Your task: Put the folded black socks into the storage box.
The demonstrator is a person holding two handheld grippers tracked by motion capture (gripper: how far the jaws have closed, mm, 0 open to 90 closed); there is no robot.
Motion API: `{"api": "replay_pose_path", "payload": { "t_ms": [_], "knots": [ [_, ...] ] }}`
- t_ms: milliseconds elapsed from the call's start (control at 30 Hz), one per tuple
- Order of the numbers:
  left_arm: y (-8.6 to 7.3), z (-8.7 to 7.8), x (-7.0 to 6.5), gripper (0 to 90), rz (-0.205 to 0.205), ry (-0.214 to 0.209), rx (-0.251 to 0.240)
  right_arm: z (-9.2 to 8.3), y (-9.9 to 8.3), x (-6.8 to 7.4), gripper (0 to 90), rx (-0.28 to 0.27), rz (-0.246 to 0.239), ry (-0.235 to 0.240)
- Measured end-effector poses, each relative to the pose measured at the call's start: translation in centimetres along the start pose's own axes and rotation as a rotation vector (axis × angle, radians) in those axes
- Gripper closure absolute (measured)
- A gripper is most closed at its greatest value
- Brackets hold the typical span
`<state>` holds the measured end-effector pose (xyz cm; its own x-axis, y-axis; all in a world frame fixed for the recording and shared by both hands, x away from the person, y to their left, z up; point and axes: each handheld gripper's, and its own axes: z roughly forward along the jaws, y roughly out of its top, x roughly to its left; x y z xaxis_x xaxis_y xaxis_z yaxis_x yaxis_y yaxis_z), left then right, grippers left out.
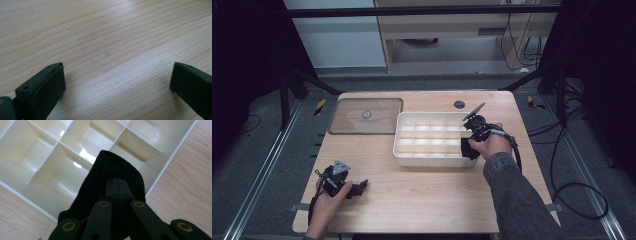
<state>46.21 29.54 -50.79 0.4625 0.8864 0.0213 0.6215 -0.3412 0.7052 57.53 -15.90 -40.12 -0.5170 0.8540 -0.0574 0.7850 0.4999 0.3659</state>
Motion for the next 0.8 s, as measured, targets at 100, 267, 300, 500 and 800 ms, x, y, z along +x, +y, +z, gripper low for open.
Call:
{"api": "replay_pose_path", "payload": {
  "t_ms": [100, 267, 300, 500, 800],
  "knots": [
    [0.0, 0.0, 0.0, 0.0, -0.001, 0.000, 0.001, 0.1, 0.0, 0.1, 90.0, 0.004, -0.006, -0.003],
    [0.0, 0.0, 0.0, 0.0, -0.004, 0.000, 0.000, 0.4, -0.3, 0.2, 90.0, 0.018, -0.018, -0.001],
    [0.0, 0.0, 0.0, 0.0, -0.003, 0.000, 0.000, 0.6, -0.4, 0.2, 90.0, 0.020, -0.020, 0.003],
    [0.0, 0.0, -0.1, 0.0, -0.008, 0.000, -0.004, 0.9, -0.6, 0.3, 90.0, 0.032, -0.022, 0.007],
    [0.0, 0.0, 0.0, 0.0, -0.005, 0.000, 0.000, 2.2, -1.3, 0.5, 90.0, 0.054, -0.025, 0.015]
  ]
}}
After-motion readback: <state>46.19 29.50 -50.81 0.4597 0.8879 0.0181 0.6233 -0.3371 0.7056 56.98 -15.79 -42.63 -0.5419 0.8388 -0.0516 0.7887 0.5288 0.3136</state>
